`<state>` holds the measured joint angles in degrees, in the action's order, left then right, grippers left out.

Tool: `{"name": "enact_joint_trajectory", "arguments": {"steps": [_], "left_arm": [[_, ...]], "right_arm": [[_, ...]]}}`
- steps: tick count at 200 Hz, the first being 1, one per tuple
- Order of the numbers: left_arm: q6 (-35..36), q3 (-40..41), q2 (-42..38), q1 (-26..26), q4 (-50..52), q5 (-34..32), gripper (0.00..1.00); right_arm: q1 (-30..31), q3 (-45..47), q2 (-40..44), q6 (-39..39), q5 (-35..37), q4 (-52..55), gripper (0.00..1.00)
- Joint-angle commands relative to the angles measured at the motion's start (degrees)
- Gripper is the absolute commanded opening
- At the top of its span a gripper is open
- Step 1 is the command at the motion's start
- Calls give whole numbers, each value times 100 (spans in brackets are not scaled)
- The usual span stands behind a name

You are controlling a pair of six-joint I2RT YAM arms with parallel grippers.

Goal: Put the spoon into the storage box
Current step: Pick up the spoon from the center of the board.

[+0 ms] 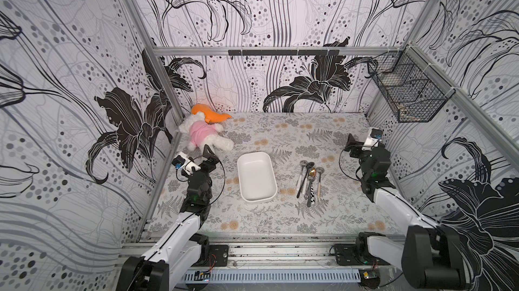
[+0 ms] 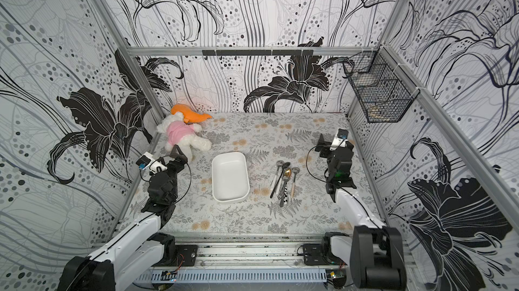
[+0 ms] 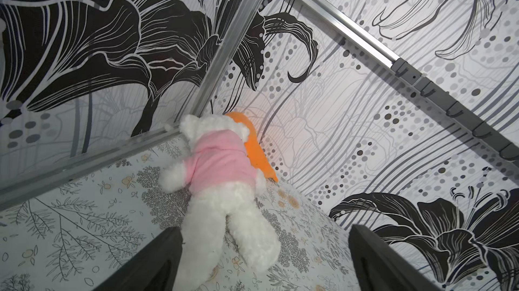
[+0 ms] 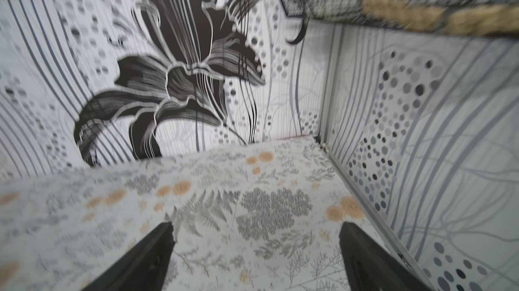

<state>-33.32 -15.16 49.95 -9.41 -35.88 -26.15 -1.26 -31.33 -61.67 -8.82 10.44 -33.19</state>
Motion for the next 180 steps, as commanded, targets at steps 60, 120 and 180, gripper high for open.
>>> {"name": "enact_joint_trajectory", "arguments": {"steps": [60,120,180], "left_arm": [[-692,-1694,298,-781,3160,1536,92],[-322,-3038,872,-1546,5373,1292,86],[-186,-3082,706,-1856,5832,1131,84]], "right_arm": [[14,-1069,103,-2189,-1189,3398,94],[2232,-2222,-1441,-1733,-499,5688,84],[2630,-1760,-1925,-2138,-280,6039,70]]}}
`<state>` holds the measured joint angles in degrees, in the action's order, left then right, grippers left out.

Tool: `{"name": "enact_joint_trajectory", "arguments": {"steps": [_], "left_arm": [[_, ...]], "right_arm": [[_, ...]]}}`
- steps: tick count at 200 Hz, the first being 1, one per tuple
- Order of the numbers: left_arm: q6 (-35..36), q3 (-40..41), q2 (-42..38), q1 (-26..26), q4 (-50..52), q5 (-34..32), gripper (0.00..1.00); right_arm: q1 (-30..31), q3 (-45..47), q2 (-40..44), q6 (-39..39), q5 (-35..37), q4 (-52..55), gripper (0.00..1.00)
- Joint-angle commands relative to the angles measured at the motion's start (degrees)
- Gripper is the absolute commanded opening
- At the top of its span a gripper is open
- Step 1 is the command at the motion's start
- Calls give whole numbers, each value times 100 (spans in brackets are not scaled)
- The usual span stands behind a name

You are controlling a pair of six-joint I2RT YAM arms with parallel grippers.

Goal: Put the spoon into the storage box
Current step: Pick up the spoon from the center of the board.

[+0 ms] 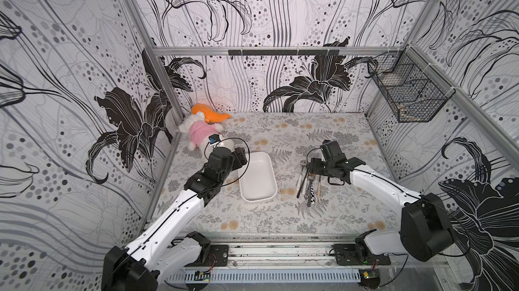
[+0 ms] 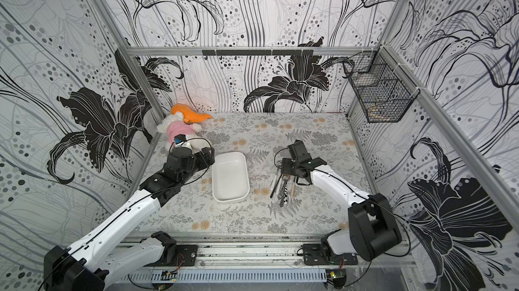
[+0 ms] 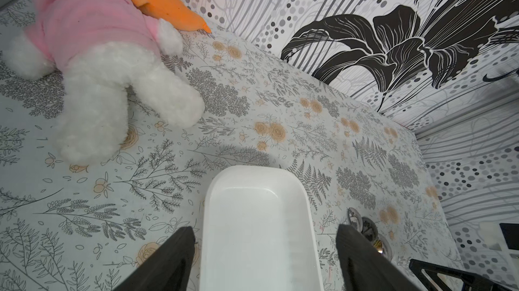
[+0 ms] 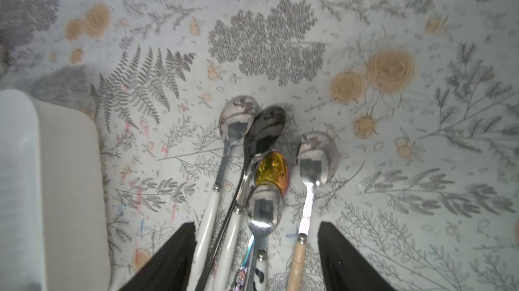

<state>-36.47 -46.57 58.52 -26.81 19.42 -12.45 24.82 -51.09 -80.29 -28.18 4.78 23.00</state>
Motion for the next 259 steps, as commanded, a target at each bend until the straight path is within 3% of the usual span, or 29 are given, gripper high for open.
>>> {"name": "enact_joint_trajectory", "arguments": {"steps": [1,39,79,110,151,190,259], "left_arm": [[130,68,-158,-124,297,-249,84],[109,148,-165,-155,211,-416,84],[101,174,-122,-167,159,-477,84],[79,174,-131,-166,175,-515,83],[78,187,-277,-183,191,-623,83],[70,174,-242,-184,211,-651,83],[35,191,-179,-184,209,-681,83]], "right_arm": [[23,224,-64,-207,287,417,70],[31,475,-339,-368,235,463,62],[32,788,-498,-475,195,331,60],[32,881,-684,-486,117,207,51],[62,952,-799,-497,156,225,51],[160,988,-791,-563,217,356,43],[286,1059,-516,-751,209,369,6]]}}
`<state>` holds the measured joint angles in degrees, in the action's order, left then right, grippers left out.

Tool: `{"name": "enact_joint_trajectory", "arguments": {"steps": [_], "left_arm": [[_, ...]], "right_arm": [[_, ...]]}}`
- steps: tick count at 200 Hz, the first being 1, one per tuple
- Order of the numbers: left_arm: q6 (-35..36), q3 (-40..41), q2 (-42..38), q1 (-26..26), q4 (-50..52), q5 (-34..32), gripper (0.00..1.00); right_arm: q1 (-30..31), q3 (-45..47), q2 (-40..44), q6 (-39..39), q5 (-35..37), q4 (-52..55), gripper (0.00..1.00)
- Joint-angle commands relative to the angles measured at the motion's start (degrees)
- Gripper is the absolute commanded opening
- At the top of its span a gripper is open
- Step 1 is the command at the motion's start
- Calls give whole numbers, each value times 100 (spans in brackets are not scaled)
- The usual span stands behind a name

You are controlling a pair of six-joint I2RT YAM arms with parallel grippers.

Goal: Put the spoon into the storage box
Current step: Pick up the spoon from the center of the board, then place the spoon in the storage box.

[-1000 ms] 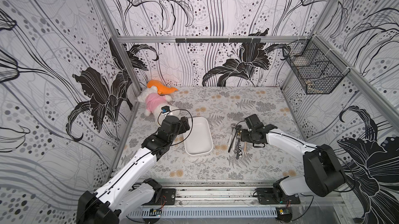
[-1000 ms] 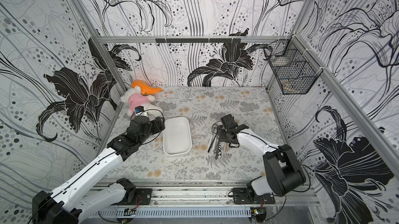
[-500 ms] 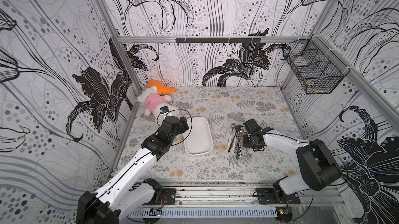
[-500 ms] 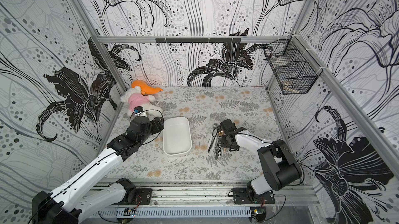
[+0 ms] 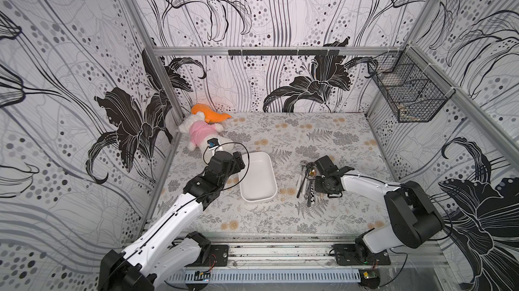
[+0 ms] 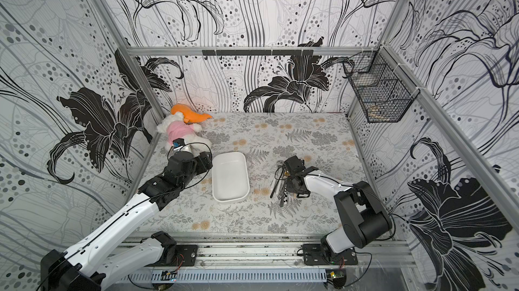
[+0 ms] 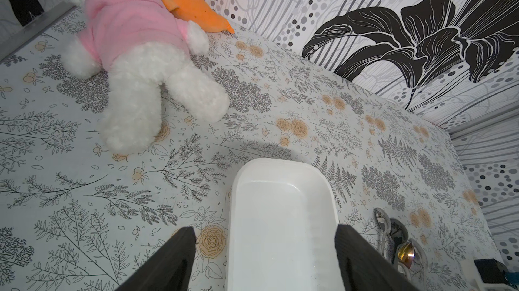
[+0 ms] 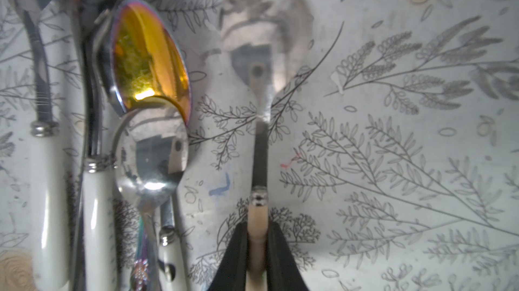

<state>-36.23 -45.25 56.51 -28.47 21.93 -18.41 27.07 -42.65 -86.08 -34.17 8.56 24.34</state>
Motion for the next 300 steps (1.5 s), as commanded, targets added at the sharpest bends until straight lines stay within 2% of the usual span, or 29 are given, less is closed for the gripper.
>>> {"name": "enact_joint_trajectory", "arguments": {"steps": [1,13,30,69,86,102,144,165,218,300], "left_arm": [[6,56,24,-18,-46,-84,83],[-5,58,43,-16,-70,-30,83],[31,105,23,-14,-232,221,83],[127,501,-230,-22,-1289,1621,79],[116,668,-268,-64,-1874,2313,78],[146,825,-205,-190,-2473,2861,77],[428,1212,193,-715,-3977,3764,76],[458,1484,376,-747,-4606,4099,75],[534,1835,921,-873,-6067,4862,72],[855,1438,1676,-1055,-6589,5278,64]], "right_arm": [[57,210,73,-156,-165,237,6],[57,149,185,-144,-123,248,0],[62,27,407,47,-161,147,0],[53,-135,1258,868,-614,-665,0],[53,-150,1456,1384,-1125,-1209,0],[53,-227,1454,1916,-1928,-1566,0],[53,297,1793,2582,-3835,-3021,0],[53,679,2015,2566,-4575,-3911,0],[53,674,1740,2231,-5979,-4443,0],[53,618,1573,2072,-6471,-4618,0]]}}
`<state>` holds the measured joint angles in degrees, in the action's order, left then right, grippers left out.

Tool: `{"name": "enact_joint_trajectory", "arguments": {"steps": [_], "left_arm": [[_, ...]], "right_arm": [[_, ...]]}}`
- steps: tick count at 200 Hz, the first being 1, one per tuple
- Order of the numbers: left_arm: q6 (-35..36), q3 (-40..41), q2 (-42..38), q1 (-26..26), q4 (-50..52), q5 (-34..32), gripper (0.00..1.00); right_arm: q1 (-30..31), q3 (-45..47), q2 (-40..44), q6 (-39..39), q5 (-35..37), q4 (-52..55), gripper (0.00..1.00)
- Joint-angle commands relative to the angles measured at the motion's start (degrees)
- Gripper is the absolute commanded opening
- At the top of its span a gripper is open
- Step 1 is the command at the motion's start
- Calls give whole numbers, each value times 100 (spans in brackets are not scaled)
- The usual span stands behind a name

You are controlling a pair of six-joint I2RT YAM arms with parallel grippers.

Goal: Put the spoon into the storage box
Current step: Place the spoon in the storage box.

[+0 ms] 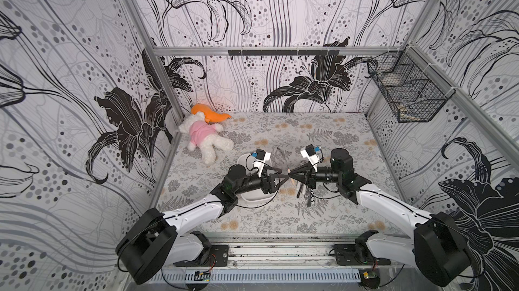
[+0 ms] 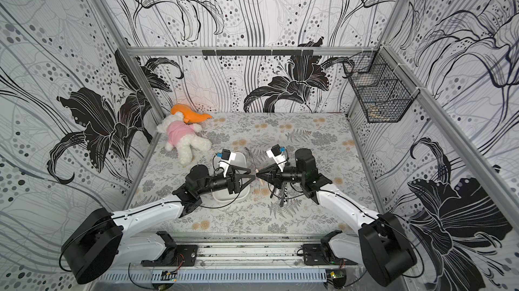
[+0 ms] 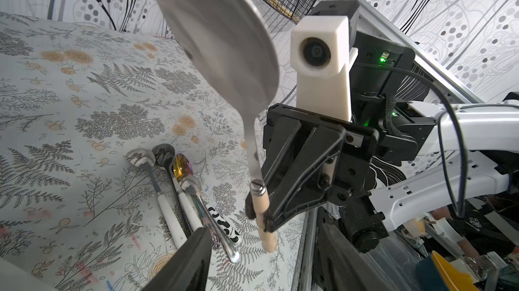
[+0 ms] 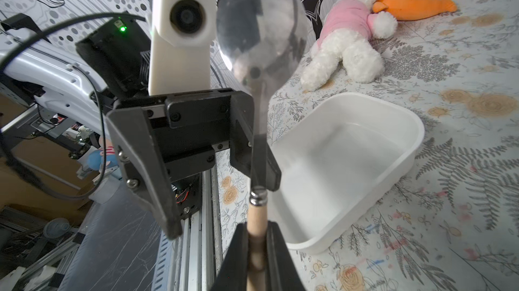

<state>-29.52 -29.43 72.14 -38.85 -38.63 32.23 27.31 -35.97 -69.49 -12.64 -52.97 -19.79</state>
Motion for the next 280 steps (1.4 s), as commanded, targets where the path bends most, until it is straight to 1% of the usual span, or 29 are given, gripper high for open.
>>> {"name": "enact_joint_trajectory", "arguments": {"steps": [1,32,64,90,109,133,149,171,196,226,230,247,262,268,280], "left_arm": [[179,-139,119,-17,-549,218,64],[44,-124,353,-17,-952,323,59],[-78,-125,498,-18,-1263,476,49],[-81,-120,512,-24,-1287,543,39],[-126,-66,512,-20,-1398,553,36],[-245,-37,566,-26,-1572,617,26],[-314,6,573,-26,-1689,628,23],[-344,-10,594,-34,-1693,649,14],[-346,7,595,-41,-1673,618,0],[-394,10,526,-44,-1594,393,0],[-399,-4,514,-44,-1520,322,0],[-271,-127,396,-37,-818,-145,0],[-187,-248,231,-33,38,-781,0],[-178,-300,135,-35,439,-1099,0],[-179,-427,-62,-26,1294,-1805,0]], "right_arm": [[29,-55,-88,-81,-318,-203,0],[29,-41,-160,-165,-504,-296,0],[35,-42,-170,-205,-621,-359,0],[38,-15,-152,-218,-627,-365,0],[30,-9,-161,-212,-644,-340,0],[37,-16,-157,-221,-644,-328,0],[46,-8,-166,-224,-661,-328,0],[43,-1,-178,-221,-647,-334,0],[55,-6,-179,-229,-638,-316,0],[49,-16,-166,-221,-537,-221,0],[55,-24,-155,-221,-458,-179,4],[54,-92,-88,-187,62,170,34],[54,-126,15,-245,710,471,51],[55,-145,59,-243,948,587,54],[46,-124,164,-200,1354,715,54]]}}
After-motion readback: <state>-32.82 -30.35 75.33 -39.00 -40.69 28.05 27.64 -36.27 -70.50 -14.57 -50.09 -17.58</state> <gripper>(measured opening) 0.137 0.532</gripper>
